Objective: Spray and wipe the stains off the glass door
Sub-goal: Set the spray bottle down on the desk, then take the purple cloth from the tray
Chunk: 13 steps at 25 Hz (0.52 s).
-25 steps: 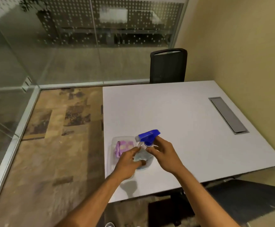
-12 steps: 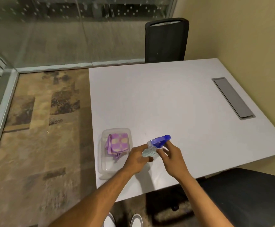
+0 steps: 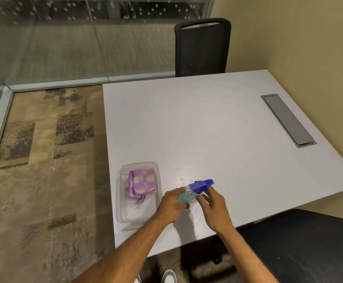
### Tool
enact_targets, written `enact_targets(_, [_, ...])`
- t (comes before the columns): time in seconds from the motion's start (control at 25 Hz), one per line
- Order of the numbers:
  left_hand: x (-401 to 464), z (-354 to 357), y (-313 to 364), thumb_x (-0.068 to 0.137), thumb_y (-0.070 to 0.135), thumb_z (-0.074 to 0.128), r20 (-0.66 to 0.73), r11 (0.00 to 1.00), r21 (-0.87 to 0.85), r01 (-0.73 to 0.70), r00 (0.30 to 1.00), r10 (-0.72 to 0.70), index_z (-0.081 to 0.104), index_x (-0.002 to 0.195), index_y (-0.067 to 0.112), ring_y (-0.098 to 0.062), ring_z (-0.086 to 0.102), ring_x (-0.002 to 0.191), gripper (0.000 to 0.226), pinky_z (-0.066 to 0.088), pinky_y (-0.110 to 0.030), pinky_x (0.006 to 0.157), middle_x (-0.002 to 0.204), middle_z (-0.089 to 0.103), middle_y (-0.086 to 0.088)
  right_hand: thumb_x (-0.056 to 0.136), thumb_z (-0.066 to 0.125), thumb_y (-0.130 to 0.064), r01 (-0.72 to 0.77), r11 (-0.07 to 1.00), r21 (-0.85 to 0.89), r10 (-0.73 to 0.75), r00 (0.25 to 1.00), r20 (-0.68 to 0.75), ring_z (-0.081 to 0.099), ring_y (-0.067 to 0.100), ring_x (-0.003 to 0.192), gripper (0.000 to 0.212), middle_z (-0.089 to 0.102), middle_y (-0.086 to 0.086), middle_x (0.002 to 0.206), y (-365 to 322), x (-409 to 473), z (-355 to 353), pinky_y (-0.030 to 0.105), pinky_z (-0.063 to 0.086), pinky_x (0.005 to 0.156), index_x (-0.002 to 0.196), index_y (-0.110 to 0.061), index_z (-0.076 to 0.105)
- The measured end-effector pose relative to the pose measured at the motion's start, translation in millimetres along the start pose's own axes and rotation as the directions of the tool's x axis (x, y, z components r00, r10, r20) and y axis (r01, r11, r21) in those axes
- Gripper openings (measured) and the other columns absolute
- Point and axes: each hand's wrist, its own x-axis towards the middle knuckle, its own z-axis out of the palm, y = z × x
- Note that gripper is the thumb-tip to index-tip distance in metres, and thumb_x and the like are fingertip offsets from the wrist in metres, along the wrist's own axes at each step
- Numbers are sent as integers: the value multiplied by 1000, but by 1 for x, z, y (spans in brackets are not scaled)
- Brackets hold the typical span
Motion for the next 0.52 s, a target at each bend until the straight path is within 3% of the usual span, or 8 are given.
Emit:
enact_targets(0.16, [-4, -9, 6, 93, 6, 75, 42, 998, 41, 40, 998, -42, 68, 140, 20, -24, 68, 117, 49, 57, -24, 94, 133, 72, -4, 101, 59, -21, -95, 994, -58, 95, 996, -4, 64, 0, 110, 31, 66, -23, 121, -5, -4, 5, 8, 46, 90, 123, -43, 55])
enact_targets(0.24, [-15, -23, 4, 94, 10, 75, -3, 990, 102, 97, 995, -98, 64, 145, 25, -22, 60, 132, 54, 51, -36, 113, 145, 64, 1, 100, 61, -34, -209, 976, -58, 206, 977, -61, 64, 6, 111, 29, 65, -14, 124, -2, -14, 11, 15, 47, 91, 129, -31, 59])
enact_targets(0.28, [-21, -32, 1, 95, 11, 75, -50, 983, 130, 128, 991, -122, 62, 146, 26, -19, 56, 137, 55, 46, -36, 118, 148, 61, 4, 100, 60, -38, -282, 958, -57, 275, 955, -108, 64, 12, 113, 35, 65, -9, 124, -1, -20, 15, 22, 49, 93, 131, -23, 60])
enact_targets(0.4, [-41, -69, -12, 96, 8, 75, -210, 982, 95, 163, 968, -140, 67, 138, 21, -18, 59, 132, 45, 44, -23, 108, 136, 63, 7, 101, 57, -35, -447, 892, -66, 436, 890, -135, 71, 20, 97, 31, 75, 3, 111, 2, -40, 35, 38, 57, 89, 112, -10, 71])
enact_targets(0.52, [-51, -105, -21, 96, 4, 73, -360, 980, 38, 195, 918, -169, 66, 137, 14, -19, 61, 121, 43, 47, -13, 90, 136, 63, -1, 97, 60, -19, -392, 918, -65, 394, 919, 26, 73, 14, 72, 16, 77, 1, 84, -7, -52, 66, 43, 61, 78, 96, -13, 75])
